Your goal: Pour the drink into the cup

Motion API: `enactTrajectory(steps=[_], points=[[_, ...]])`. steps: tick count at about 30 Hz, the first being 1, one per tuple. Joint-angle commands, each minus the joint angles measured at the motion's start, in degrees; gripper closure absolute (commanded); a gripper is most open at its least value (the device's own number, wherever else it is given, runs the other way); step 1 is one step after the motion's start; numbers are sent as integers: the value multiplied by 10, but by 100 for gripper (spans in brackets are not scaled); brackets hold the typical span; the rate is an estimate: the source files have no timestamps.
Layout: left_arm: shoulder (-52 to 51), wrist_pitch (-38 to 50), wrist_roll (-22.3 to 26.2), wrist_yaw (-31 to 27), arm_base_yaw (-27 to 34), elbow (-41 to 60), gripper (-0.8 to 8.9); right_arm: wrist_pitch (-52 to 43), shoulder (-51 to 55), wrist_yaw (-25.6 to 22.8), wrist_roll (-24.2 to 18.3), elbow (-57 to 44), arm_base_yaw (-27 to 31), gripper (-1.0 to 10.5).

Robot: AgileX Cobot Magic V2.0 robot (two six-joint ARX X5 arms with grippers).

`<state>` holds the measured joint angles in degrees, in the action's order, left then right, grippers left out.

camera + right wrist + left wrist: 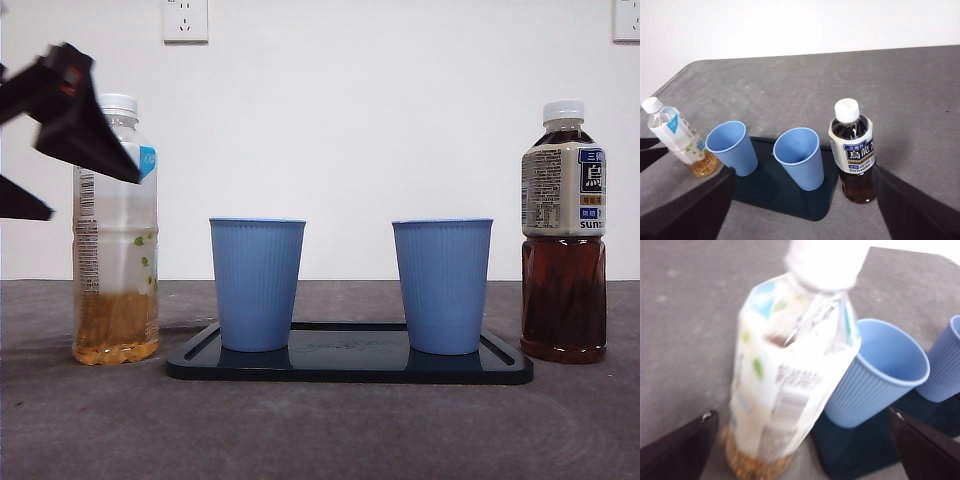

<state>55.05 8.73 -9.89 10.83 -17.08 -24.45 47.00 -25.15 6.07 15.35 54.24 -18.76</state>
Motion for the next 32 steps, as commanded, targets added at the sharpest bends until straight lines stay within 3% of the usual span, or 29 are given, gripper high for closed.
enactTrajectory(steps=[1,17,26,32], points=[[43,45,18,0,-3,1,290,-2,-2,2,-4,10,-3,511],[223,254,58,-16,-3,1,293,-2,-2,6,-4,10,-3,511],[265,295,58,-19,-3,1,572,-2,-2,6,-4,10,-3,511],[251,300,58,-19,-5,1,605,-2,-2,6,-5,10,-3,511]])
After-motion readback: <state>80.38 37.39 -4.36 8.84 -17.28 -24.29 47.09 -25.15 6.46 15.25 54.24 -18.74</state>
